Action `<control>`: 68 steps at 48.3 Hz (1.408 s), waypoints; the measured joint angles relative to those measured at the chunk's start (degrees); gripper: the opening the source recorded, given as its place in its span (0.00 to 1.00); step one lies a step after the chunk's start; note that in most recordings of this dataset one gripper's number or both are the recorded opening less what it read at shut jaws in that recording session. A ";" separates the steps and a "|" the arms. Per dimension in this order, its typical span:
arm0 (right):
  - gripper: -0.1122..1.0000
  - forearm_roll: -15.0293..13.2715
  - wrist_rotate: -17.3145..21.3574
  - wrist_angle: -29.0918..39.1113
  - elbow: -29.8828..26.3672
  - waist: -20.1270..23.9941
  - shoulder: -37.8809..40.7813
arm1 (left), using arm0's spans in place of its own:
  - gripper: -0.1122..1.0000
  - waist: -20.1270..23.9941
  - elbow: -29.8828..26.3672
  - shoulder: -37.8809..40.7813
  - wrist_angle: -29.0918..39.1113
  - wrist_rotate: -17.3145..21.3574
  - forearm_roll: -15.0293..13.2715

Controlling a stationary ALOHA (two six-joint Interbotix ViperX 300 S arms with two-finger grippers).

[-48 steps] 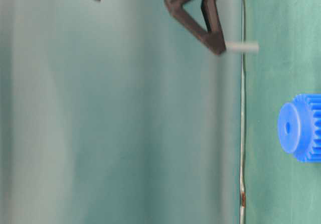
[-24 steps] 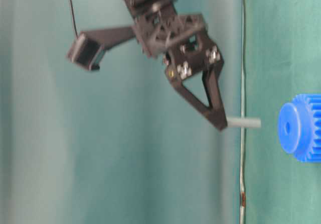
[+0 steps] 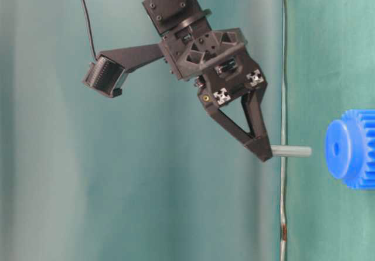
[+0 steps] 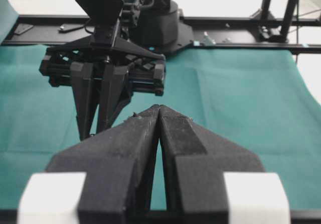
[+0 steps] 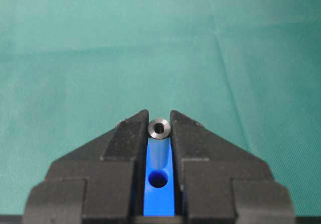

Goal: Insert the shaft placed at a random location into the center hole of the medium gear at another random location.
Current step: 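Align the held shaft over the gear's center hole, then lower the shaft into the center hole of the blue gear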

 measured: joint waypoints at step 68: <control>0.22 0.53 0.00 -3.52 -0.53 0.18 8.53 | 0.10 0.09 0.00 0.00 0.00 0.00 0.00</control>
